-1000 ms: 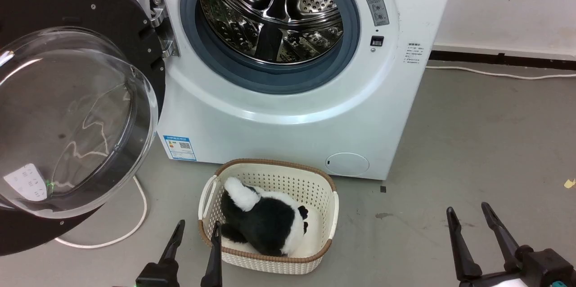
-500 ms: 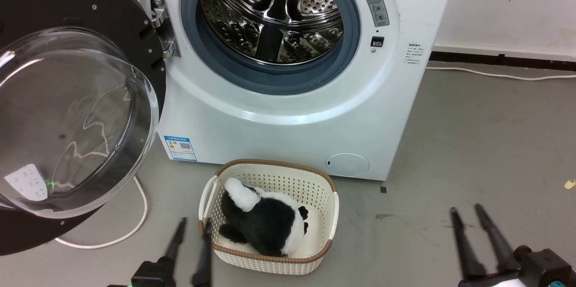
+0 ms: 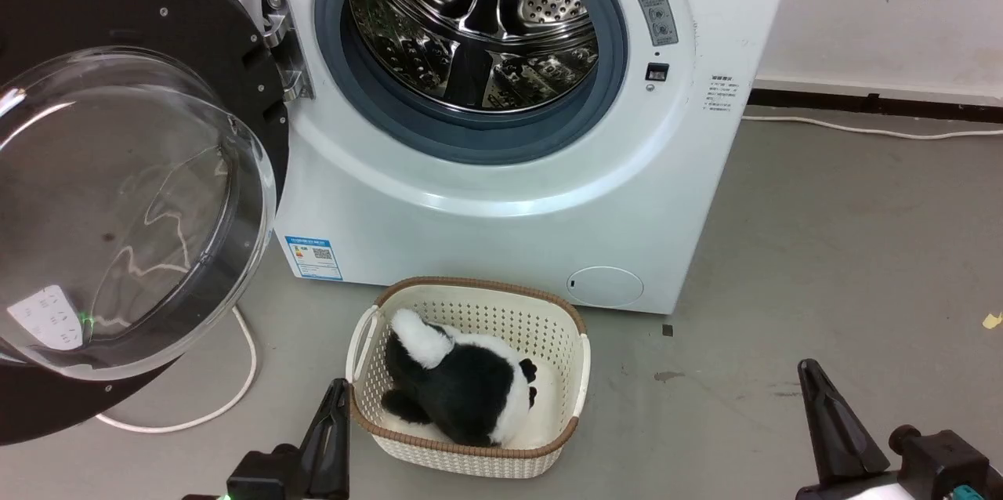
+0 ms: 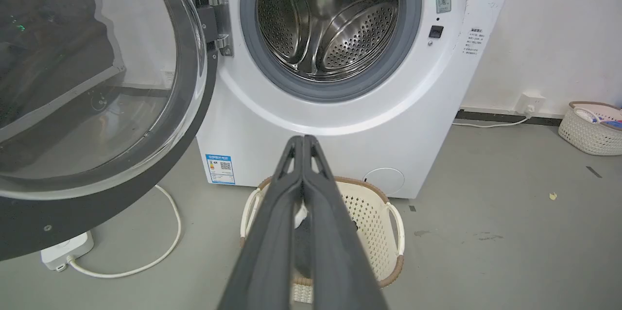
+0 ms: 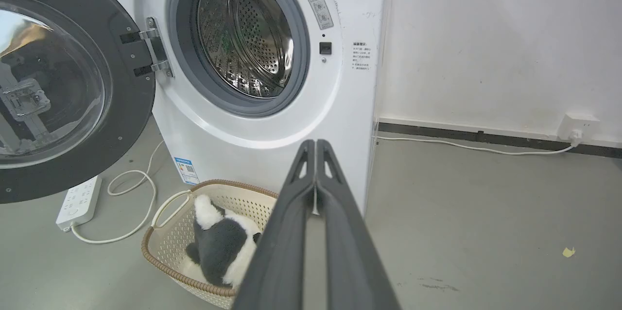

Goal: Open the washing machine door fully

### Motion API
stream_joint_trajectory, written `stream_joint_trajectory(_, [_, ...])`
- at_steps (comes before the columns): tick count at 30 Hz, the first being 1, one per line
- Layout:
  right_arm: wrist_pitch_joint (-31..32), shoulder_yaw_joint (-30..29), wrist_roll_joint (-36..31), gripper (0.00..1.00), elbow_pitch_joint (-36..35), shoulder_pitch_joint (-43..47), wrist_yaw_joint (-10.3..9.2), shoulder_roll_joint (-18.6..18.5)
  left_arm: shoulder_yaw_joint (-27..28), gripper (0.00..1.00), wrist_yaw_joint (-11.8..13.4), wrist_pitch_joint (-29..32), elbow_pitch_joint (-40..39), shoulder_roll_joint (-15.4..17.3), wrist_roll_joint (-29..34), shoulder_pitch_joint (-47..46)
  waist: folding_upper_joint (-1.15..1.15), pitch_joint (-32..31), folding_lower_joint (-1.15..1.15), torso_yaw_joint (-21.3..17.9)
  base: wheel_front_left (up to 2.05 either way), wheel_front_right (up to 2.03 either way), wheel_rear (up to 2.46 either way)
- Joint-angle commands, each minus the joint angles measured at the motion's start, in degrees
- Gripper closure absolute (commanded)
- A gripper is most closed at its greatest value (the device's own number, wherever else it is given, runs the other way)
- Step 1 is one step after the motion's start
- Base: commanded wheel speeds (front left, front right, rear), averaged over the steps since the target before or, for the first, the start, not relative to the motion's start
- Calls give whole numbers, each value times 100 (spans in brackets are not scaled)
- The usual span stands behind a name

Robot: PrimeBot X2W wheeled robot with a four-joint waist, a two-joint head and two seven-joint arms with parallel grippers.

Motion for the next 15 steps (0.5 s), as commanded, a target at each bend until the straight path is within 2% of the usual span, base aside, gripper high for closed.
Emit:
stream_joint_trajectory(1, [25, 15, -39, 100, -25, -52, 0, 3, 54, 100, -21, 43, -26, -34, 66, -50, 0, 1, 0, -4, 0, 0, 0])
stream_joint_trajectory(15, [189, 46, -102, 100, -63, -112, 1, 6, 192, 100, -98, 206, -74, -93, 203, -106, 0, 10, 0, -37, 0, 0, 0])
